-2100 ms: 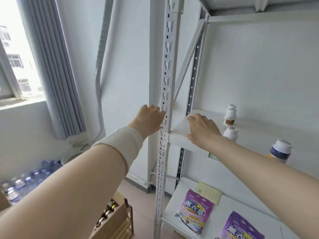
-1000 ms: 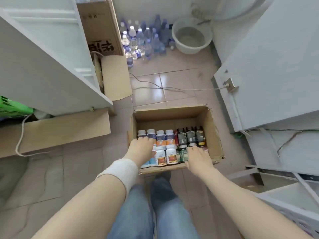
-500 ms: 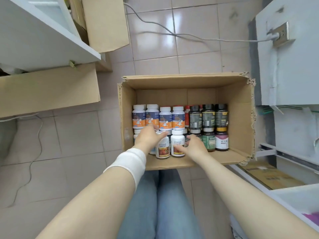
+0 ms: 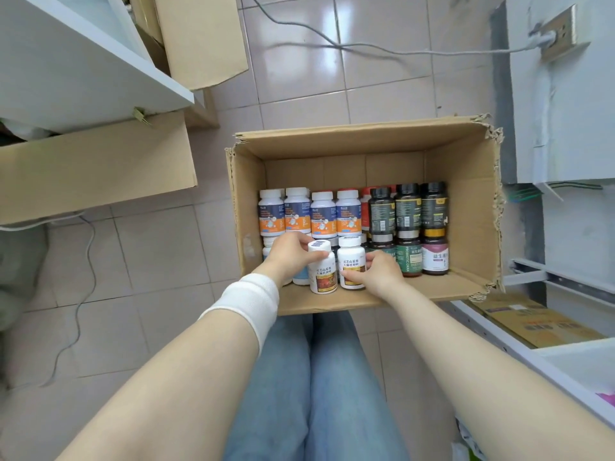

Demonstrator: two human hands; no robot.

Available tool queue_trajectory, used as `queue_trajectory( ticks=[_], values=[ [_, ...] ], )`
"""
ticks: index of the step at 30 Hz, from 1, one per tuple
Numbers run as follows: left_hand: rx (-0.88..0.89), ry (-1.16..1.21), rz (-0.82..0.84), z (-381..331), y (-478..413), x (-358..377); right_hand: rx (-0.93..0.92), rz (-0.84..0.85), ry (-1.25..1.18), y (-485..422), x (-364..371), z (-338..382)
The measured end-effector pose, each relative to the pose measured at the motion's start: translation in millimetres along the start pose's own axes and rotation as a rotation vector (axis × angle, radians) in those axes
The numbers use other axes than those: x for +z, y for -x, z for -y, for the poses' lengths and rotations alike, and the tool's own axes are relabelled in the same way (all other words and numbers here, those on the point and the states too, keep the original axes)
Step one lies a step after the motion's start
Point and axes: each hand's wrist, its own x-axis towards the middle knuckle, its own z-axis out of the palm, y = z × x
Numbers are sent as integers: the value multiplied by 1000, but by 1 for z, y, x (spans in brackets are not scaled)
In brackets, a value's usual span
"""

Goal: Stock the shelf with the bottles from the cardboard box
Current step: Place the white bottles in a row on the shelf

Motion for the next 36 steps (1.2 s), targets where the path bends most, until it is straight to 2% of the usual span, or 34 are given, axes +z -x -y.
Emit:
queue_trajectory(
  ticks=[4, 8, 14, 24, 29, 36],
  values=[
    [51, 97, -25, -4, 20, -5, -15, -28, -69, 18, -15, -10],
    [182, 189, -47, -20, 58, -16, -58, -67, -302, 55, -39, -23],
    [350, 156, -25, -58, 129, -28, -110, -187, -567, 136, -59, -50],
    [711, -69, 281, -81, 259, -8, -89, -549, -1023, 290, 11, -112],
    [834, -169, 405, -83, 333, 31, -113, -765, -1124, 379, 35, -140],
    [921, -185, 630, -89, 448, 111, -126, -1045, -1196, 499, 57, -205]
  ],
)
